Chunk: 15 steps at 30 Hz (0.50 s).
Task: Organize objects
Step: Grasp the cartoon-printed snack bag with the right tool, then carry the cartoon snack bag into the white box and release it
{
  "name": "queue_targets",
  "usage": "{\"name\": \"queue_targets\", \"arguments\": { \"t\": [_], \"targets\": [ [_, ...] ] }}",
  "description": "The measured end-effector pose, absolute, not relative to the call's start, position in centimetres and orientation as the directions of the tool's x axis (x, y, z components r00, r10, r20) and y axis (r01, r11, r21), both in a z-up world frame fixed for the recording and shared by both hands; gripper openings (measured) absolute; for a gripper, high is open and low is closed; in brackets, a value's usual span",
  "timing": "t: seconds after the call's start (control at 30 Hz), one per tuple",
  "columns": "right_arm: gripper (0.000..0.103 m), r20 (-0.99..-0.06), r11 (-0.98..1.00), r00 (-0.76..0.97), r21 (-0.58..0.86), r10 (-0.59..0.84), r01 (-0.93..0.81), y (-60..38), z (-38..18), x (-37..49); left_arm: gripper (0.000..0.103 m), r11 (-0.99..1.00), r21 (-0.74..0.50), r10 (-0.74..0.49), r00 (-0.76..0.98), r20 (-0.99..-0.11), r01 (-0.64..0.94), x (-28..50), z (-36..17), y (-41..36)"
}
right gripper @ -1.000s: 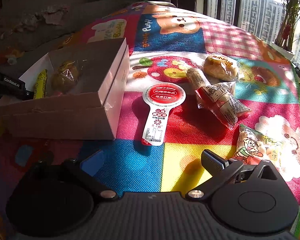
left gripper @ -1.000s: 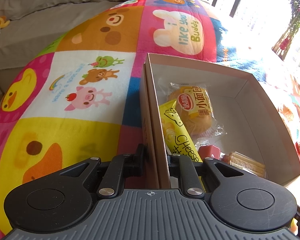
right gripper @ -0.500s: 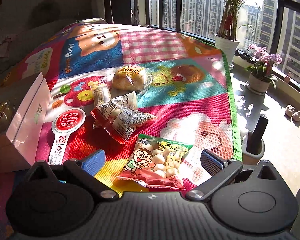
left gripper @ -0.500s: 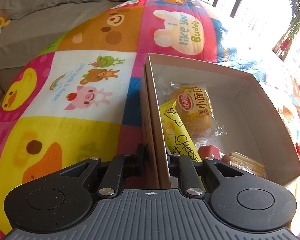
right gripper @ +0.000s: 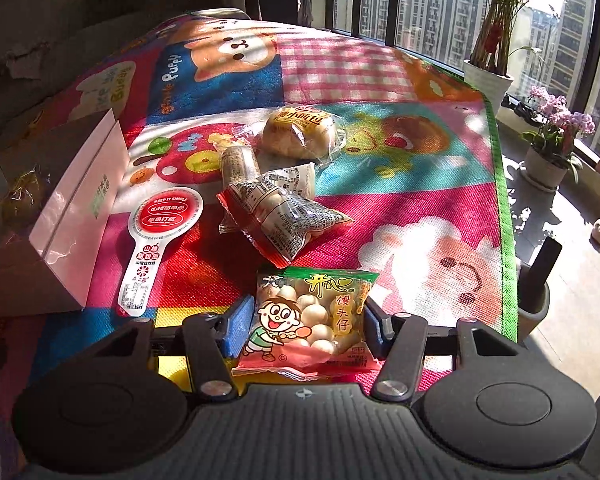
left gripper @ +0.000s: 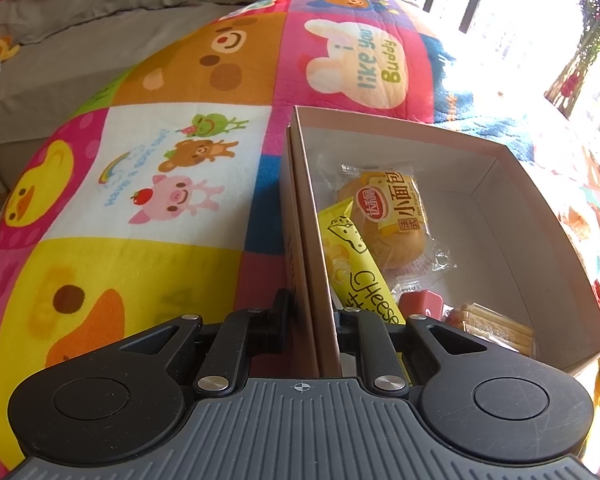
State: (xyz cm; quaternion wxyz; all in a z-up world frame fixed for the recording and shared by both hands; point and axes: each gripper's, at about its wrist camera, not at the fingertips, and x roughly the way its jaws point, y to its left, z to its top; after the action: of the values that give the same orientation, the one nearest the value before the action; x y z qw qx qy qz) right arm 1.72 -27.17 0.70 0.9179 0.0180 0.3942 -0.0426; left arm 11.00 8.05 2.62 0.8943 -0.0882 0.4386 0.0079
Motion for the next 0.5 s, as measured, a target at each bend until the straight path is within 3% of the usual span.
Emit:
{"name": "queue_targets", "arguments": {
  "t": [0.23,0.5],
  "targets": [
    [0.056,-0.758,0.998,0.652,0.042,0.006,0.039,-25.6,2.0,-1.5,0.017,0.987,-0.146,-0.071,0.628,-0.775,-0.068,10.9,2.4,8.1],
    [0.055,-0.767,0.982,0.618,0.183,0.174,-0.049,-22.0,4.9,-5.8,0.017,0.982,-0.168,-0.074,0.652,-0.754,-0.084,10.4,2.2,8.2]
  ]
}}
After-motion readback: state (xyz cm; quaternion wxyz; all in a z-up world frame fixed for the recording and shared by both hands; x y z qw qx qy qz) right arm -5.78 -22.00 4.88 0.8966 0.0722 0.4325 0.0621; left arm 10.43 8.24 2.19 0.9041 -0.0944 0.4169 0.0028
